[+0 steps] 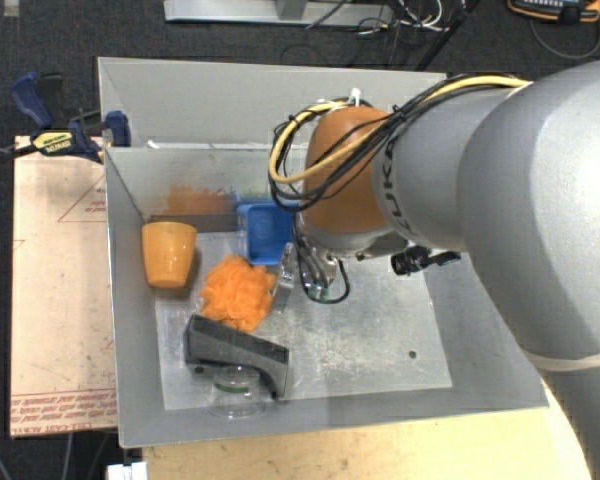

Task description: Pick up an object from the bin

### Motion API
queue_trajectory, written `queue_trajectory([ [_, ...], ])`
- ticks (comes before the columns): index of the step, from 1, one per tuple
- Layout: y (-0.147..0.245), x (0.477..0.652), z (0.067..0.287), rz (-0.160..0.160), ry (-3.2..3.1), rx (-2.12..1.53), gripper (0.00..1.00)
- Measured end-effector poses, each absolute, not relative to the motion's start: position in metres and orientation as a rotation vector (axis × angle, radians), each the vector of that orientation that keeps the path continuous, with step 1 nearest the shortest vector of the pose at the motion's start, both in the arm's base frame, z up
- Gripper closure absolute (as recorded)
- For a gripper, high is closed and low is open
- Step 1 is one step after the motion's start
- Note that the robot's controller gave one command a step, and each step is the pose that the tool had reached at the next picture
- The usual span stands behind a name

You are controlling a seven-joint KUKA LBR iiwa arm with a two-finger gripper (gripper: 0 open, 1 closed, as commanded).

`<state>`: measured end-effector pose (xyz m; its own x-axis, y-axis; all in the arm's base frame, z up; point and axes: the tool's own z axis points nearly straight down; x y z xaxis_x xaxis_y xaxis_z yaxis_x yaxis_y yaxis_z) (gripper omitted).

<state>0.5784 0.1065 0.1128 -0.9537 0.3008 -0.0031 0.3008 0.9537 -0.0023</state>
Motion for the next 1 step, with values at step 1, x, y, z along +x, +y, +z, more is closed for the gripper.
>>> queue_trajectory([
  [1,0.1136,0.5604,0.1521,0.002,3.089,0.549,1.00],
])
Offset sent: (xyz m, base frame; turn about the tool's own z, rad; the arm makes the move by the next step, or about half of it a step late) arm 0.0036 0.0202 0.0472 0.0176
